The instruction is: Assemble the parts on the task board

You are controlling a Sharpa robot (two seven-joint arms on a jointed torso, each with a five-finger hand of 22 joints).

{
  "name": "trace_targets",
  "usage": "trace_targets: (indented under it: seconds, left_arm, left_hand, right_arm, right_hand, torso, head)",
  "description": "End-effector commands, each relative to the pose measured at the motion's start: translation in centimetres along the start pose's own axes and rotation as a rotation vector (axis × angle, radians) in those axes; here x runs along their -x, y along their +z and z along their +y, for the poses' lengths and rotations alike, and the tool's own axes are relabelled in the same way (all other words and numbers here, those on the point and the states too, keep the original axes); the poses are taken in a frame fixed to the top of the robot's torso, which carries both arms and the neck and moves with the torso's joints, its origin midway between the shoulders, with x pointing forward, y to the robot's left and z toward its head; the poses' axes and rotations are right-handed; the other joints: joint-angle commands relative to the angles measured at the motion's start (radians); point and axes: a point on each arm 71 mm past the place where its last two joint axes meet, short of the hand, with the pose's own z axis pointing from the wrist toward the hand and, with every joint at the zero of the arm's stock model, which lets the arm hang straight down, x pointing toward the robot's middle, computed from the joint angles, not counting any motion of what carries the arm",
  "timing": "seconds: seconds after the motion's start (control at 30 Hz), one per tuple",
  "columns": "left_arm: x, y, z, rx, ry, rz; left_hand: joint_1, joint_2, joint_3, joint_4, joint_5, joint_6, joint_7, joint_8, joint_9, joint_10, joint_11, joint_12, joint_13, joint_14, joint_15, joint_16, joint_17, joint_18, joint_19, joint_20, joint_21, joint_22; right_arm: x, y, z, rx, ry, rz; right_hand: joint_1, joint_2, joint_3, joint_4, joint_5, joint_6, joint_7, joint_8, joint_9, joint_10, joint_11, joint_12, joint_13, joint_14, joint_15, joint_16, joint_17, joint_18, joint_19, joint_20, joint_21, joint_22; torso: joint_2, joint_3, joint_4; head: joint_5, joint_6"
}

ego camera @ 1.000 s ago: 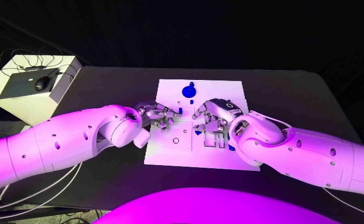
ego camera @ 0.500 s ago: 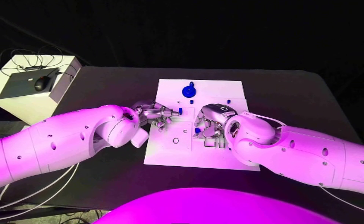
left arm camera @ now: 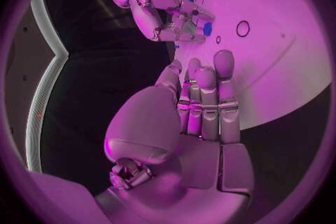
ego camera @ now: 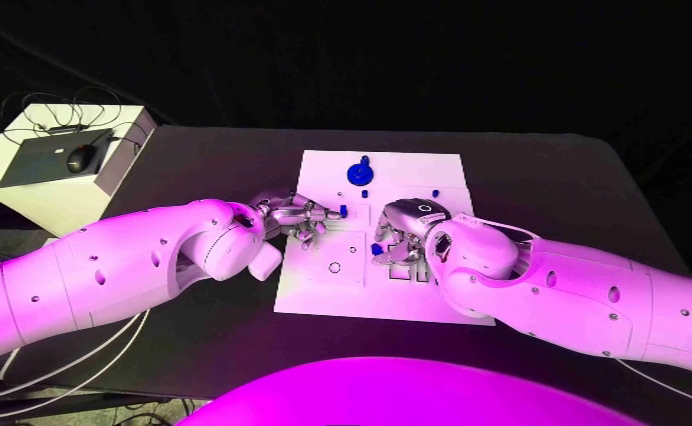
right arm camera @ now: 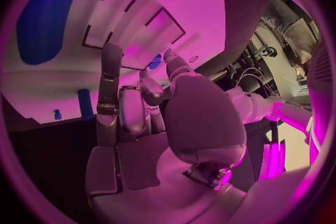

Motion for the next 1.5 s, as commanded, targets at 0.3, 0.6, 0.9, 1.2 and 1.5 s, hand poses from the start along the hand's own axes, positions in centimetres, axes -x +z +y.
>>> trace_targets:
  seconds: [0.3,0.6,0.9,1.2,1.5]
  left_arm:
    - [-0.13,-0.03,-0.11,-0.015,0.003,0.016]
    - [-0.16,-0.03,-0.1,-0.014,0.004,0.018]
    - [-0.13,-0.06,-0.08,-0.012,0.005,0.019]
    - [-0.17,-0.07,-0.06,-0.01,0.006,0.026]
    - [-0.23,-0.05,-0.04,-0.007,0.008,0.033]
  left_hand:
    - [-0.001,-0.002,0.008,-0.001,0.002,0.009,0.004,-0.002,-0.001,-0.009,-0.002,-0.006,-0.002,-0.004,0.004,-0.004,-0.002,0.008,-0.002,-0.001,-0.007,-0.002]
    - [0.001,-0.002,0.01,-0.003,0.002,0.015,0.002,-0.001,0.0,-0.009,-0.002,-0.006,-0.002,-0.004,0.004,-0.004,-0.002,0.008,-0.002,-0.001,-0.007,-0.002]
    - [0.004,0.0,0.012,-0.005,0.003,0.017,0.001,-0.001,-0.001,-0.009,-0.003,-0.006,-0.003,-0.004,0.003,-0.004,-0.003,0.007,-0.002,-0.002,-0.007,-0.002]
    - [0.004,0.001,0.014,-0.007,0.003,0.016,0.002,-0.002,-0.001,-0.01,-0.003,-0.007,-0.003,-0.004,0.003,-0.004,-0.003,0.007,-0.003,-0.002,-0.008,-0.003]
    - [0.008,0.001,0.017,-0.011,0.004,0.013,0.003,-0.003,-0.001,-0.013,-0.002,-0.009,-0.005,-0.006,0.004,-0.005,-0.004,0.006,-0.004,-0.002,-0.009,-0.003]
  right_arm:
    - [0.09,-0.01,0.24,-0.003,-0.042,-0.018]
    - [-0.16,0.26,0.42,0.002,-0.047,-0.009]
    - [-0.15,0.33,0.56,0.008,-0.034,-0.028]
    - [0.04,0.21,0.7,0.033,-0.003,-0.062]
    - [0.55,-0.01,0.52,0.059,0.058,-0.132]
  right_hand:
    - [0.014,0.027,0.007,-0.064,0.038,0.019,0.0,0.004,0.0,0.004,-0.003,0.006,0.004,0.0,-0.002,0.005,0.004,-0.003,0.018,-0.006,-0.013,0.011]
    - [0.02,0.062,0.013,-0.129,0.053,0.041,-0.008,0.006,0.0,0.003,-0.008,0.003,0.005,0.001,-0.006,0.003,0.005,-0.007,0.02,-0.01,-0.021,0.021]
    - [0.033,0.09,0.106,-0.161,0.115,0.045,-0.008,0.004,-0.001,0.001,-0.011,0.0,0.005,0.001,-0.009,0.001,0.005,-0.006,0.02,-0.013,-0.023,0.03]
    - [-0.003,0.106,0.276,-0.27,0.218,0.034,0.005,0.004,-0.002,-0.006,-0.008,-0.004,0.007,0.0,-0.008,-0.001,0.005,0.004,0.006,-0.014,-0.01,0.071]
    - [0.014,0.13,0.291,-0.31,0.11,0.07,-0.004,0.008,0.002,-0.002,-0.012,0.0,0.01,0.0,-0.009,0.0,0.008,0.008,-0.003,-0.013,-0.002,0.101]
  torso:
    - [-0.001,0.0005,-0.001]
    - [0.0,0.0001,0.0003]
    - [0.0,-0.0004,-0.0001]
    - [0.0,0.0004,-0.0006]
    - [0.0,0.0006,-0.0012]
  head:
    - [-0.002,0.0]
    - [-0.004,0.0]
    - [-0.003,0.0]
    - [-0.001,0.0]
    - [0.0,0.0]
